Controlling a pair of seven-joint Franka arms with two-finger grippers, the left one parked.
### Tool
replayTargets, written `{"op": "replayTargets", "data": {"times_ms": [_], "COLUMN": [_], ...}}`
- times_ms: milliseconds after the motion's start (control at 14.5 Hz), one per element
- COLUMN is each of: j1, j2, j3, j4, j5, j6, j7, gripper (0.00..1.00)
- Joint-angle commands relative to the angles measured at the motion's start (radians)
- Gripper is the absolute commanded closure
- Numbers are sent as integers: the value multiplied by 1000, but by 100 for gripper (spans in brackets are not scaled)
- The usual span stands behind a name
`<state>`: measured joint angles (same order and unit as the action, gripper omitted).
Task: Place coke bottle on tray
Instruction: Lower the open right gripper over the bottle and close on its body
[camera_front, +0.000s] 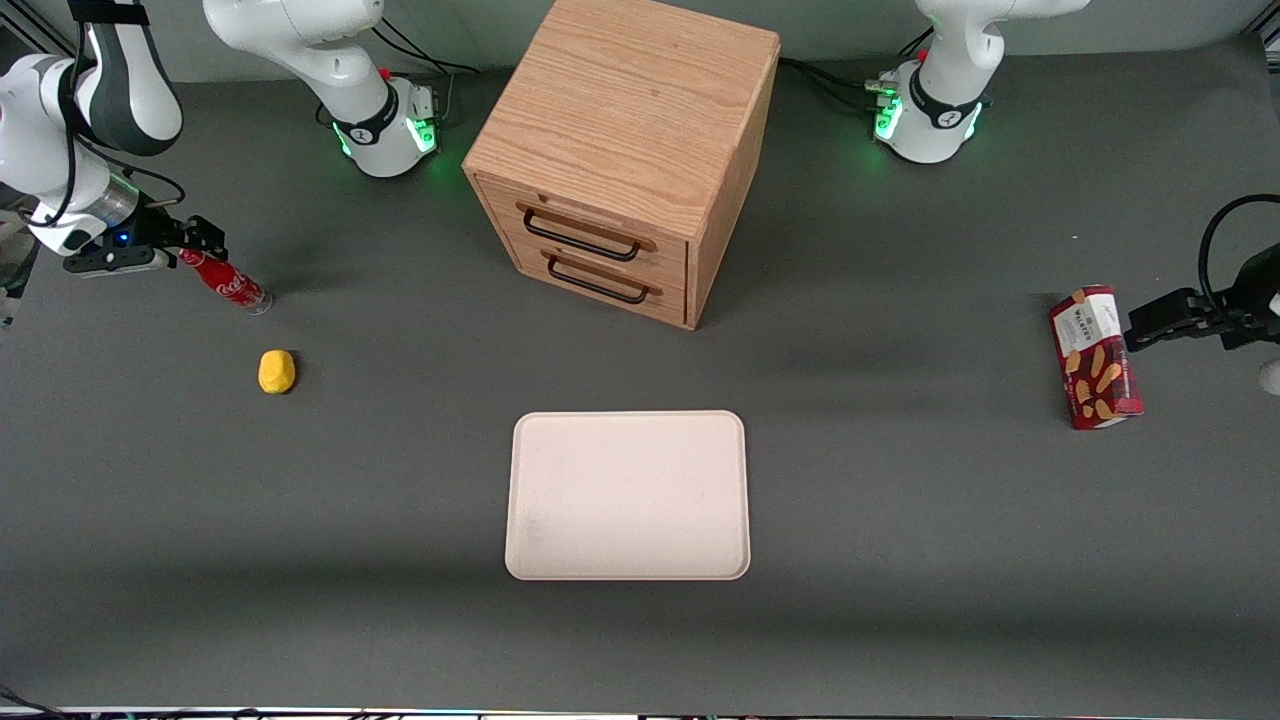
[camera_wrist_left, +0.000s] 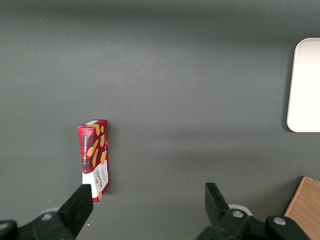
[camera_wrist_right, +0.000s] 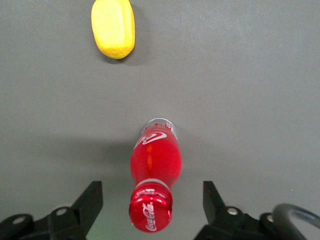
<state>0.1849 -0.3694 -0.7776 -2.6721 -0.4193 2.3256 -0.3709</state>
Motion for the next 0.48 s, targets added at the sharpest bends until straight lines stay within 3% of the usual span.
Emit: {"op": "replayTargets", "data": {"times_ms": [0,69,346,415], "j1": [7,7,7,7], "j2": [-36,-34,-36,-36], "j3": [-20,-20,-20,-20], "j4": [-18,-17,-17,-17], "j5": [-26,-26,-26,-26], "j6": [21,21,21,21], "j7": [-31,-31,-36,-36], "gripper": [32,40,93,100]}}
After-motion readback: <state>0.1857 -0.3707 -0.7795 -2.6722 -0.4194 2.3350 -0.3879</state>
